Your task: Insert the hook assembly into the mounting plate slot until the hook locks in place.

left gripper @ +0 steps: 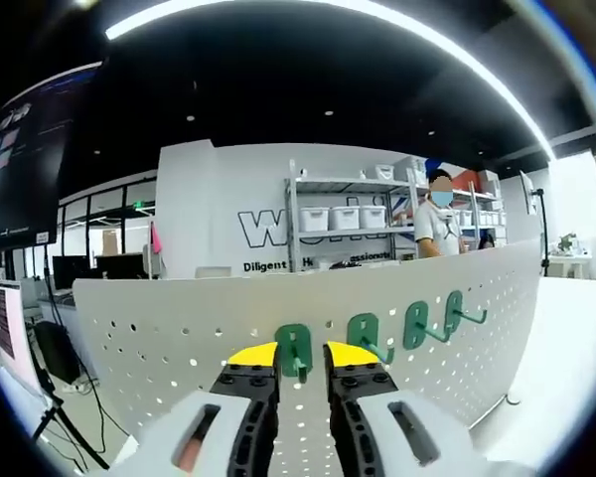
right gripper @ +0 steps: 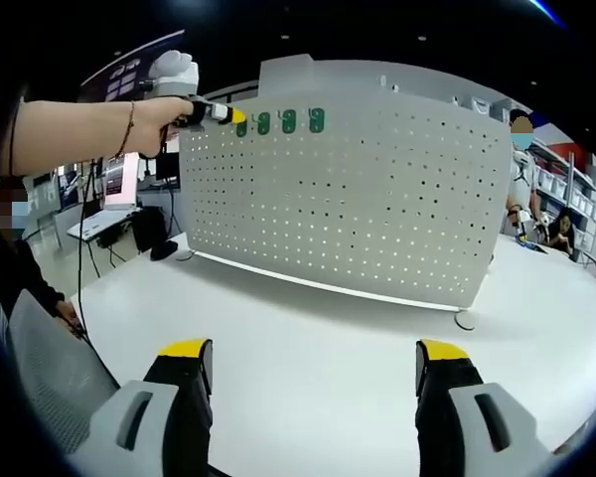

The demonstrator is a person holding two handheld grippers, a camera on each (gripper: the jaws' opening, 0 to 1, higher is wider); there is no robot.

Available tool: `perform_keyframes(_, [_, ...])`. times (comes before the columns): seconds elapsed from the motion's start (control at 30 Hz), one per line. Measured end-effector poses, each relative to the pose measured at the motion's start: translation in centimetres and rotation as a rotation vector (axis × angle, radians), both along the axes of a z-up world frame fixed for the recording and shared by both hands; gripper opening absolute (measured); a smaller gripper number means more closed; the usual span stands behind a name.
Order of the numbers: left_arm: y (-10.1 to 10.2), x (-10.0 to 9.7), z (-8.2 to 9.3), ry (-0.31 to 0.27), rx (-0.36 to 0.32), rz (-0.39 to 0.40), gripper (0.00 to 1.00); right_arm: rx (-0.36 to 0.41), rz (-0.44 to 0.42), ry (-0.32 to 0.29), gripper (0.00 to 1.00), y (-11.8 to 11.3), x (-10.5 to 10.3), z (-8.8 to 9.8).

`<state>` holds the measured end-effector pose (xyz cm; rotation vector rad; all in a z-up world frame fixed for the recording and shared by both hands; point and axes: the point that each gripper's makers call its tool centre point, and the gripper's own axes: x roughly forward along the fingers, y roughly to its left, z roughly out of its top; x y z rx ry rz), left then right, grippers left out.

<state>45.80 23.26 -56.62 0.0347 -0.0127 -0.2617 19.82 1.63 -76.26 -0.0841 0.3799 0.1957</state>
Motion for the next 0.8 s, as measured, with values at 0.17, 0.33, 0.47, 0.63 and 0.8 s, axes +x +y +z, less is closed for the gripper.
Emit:
perform_keyframes(0.17, [0.2,-1.3,0.0,0.024,-0.018,-0.036,0.35,0.003,0.002,-0.006,0.81,0.1,0.0,0.1])
perform_keyframes(0.33, [0.9,-3.0,0.1,0.051,-0.076,-0.064,0.47,0.003,0.006,-0.012,0.81,0.2,0.0,0.2])
perform_keyframes(0.47, [1.7,-4.5,-0.3,0.07,-0.079,-0.072,0.56,0.005,0.007,-0.016,0.81,0.2,0.0,0.3])
perform_keyframes(0.63, [2.2,-6.9,-1.4,0.101,-0.089,-0.097,0.67,0.003,0.008,-0.024,0.81,0.2,0.0,0.5])
perform_keyframes(0.8, [2.8,-8.9,-2.8,0.133,-0.083,-0.111,0.73,0.0,0.011,-0.031,0.81,0.3,-0.1,0.7])
